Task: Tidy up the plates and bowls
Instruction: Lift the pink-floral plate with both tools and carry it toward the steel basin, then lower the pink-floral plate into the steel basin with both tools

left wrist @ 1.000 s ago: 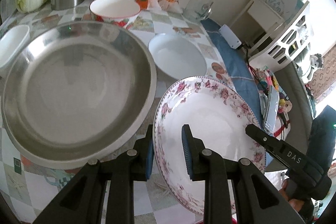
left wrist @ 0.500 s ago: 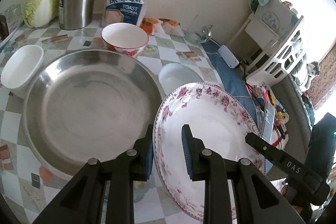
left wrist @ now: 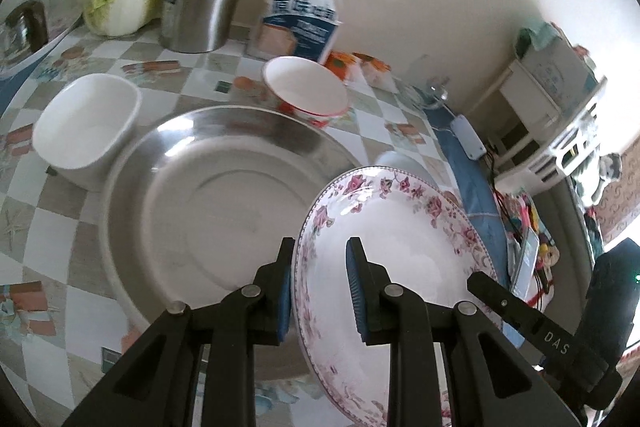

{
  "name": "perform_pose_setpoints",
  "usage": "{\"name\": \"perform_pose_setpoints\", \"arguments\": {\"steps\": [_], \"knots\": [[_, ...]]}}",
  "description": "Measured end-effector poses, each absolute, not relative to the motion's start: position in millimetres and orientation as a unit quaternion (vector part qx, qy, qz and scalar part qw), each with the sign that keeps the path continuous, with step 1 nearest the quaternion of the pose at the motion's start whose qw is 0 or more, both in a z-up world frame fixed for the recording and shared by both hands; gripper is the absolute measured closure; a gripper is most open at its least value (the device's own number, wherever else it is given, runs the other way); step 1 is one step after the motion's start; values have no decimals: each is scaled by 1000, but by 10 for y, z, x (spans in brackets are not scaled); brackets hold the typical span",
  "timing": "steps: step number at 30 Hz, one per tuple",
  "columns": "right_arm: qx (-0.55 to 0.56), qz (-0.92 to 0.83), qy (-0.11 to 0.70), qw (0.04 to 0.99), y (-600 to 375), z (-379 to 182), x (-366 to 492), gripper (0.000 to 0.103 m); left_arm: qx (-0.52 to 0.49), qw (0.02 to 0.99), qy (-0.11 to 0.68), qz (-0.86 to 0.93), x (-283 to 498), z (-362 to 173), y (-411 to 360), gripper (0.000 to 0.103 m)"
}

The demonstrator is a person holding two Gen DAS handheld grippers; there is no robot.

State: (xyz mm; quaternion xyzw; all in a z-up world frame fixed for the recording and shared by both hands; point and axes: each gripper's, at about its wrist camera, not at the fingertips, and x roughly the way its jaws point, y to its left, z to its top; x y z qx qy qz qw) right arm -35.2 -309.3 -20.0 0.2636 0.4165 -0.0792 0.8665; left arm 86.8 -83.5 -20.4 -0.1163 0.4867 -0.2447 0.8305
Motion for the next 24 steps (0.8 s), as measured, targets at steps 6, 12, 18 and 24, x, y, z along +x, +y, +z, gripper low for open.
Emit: {"name": "perform_pose_setpoints", "arguments": {"steps": [6, 12, 18, 24], "knots": [[257, -67, 427, 864, -2899, -229, -97, 85, -139, 833, 489, -219, 1022, -255, -573, 77], [239, -50, 441, 864, -2674, -265, 170, 85, -175, 833, 489, -192, 1196, -329, -308, 77], [232, -39, 450, 861, -2537, -330, 395, 85, -204, 829, 491, -175, 1359, -418, -108, 77], [226, -30, 457, 860, -2444, -403, 630, 85, -221, 824, 496, -160, 1507, -530, 6, 77]]}}
